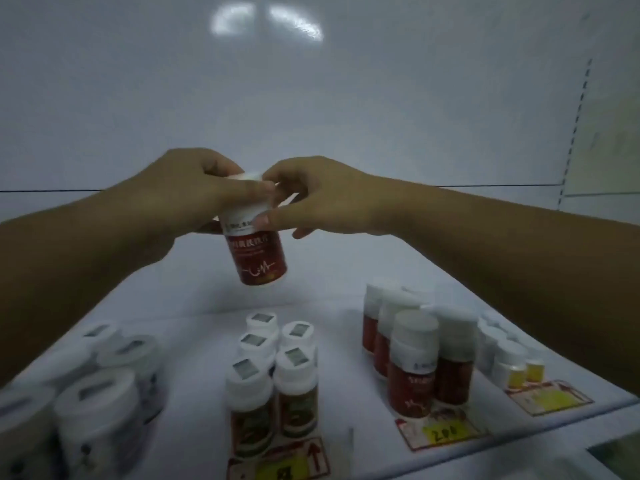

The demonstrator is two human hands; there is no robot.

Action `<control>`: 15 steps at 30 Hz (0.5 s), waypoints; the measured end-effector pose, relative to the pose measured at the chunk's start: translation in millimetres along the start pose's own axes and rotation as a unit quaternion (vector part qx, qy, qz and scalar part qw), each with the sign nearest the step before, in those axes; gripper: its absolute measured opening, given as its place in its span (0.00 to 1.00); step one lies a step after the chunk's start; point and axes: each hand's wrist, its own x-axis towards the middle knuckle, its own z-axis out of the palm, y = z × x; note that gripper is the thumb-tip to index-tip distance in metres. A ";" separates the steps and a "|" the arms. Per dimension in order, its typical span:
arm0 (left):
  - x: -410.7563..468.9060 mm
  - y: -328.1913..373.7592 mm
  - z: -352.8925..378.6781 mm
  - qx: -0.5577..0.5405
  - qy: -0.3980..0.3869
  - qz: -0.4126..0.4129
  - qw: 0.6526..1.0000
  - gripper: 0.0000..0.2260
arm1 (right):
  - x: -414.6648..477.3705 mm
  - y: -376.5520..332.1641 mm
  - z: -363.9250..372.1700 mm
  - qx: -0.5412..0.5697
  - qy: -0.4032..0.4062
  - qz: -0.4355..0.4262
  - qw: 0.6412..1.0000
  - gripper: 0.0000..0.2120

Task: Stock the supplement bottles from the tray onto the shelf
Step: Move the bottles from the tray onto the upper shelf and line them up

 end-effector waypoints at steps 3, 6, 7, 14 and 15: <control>7.4 24.7 63.0 -0.006 -0.004 0.016 1.000 0.15 | -33.5 30.4 -37.0 -0.041 0.045 0.004 0.998 0.19; 10.0 41.0 113.4 -0.041 0.015 0.025 0.999 0.15 | -57.6 58.3 -66.0 -0.062 0.072 -0.006 0.995 0.18; 9.0 42.7 128.4 -0.064 0.019 0.028 0.997 0.15 | -64.3 66.7 -73.2 -0.076 0.078 -0.010 0.994 0.18; 1.8 25.9 199.8 -0.059 0.051 0.010 0.997 0.19 | -82.3 129.1 -106.9 -0.083 0.089 0.035 0.992 0.20; 5.6 27.1 199.5 -0.053 0.048 0.008 0.997 0.19 | -80.2 134.4 -109.1 -0.073 0.093 0.039 0.992 0.20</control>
